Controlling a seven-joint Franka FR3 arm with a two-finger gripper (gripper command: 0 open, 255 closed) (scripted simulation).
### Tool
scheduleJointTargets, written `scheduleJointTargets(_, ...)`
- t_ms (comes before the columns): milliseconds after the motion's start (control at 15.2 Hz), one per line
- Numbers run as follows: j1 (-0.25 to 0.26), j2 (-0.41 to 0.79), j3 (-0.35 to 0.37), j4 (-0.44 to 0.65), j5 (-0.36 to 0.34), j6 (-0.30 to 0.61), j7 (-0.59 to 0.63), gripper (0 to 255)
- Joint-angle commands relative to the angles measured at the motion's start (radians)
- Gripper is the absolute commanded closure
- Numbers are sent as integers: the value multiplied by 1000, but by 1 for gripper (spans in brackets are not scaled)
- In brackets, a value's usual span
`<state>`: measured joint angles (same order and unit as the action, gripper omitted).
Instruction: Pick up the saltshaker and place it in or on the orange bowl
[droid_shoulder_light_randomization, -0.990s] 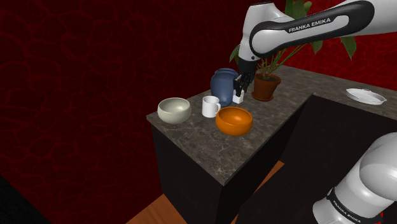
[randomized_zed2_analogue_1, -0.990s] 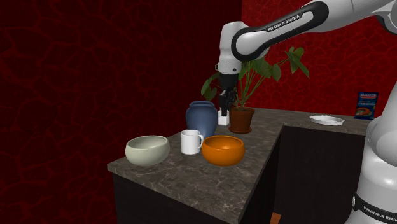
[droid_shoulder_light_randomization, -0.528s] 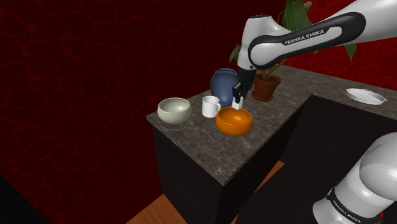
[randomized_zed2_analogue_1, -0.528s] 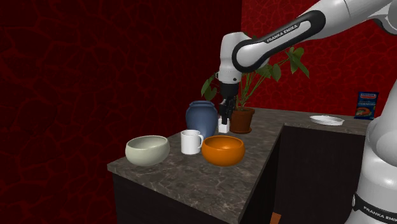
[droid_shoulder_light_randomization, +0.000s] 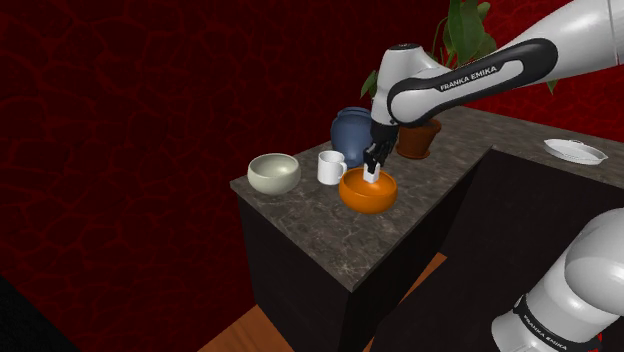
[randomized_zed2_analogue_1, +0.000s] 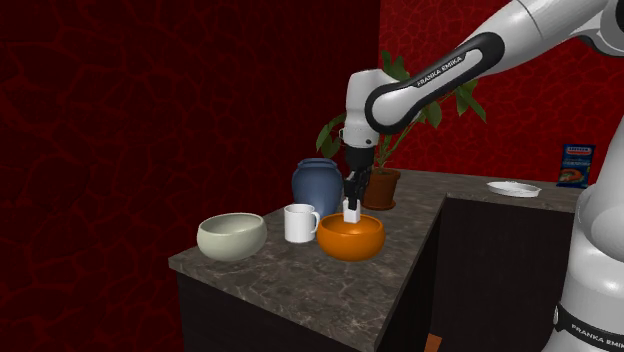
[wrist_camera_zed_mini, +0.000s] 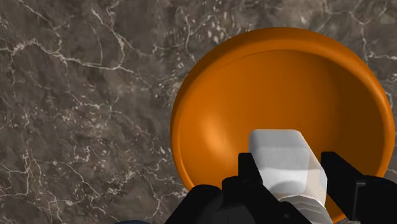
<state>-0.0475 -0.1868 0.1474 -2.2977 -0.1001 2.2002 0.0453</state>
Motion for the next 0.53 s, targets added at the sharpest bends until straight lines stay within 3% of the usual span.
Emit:
scheduleJointTargets(0,0,3,0,-4,-1,7,1,255)
scheduleJointTargets(396,0,3,0,-4,-1,7,1,255)
scheduleJointTargets(462,0,3,0,-4,-1,7,1,0)
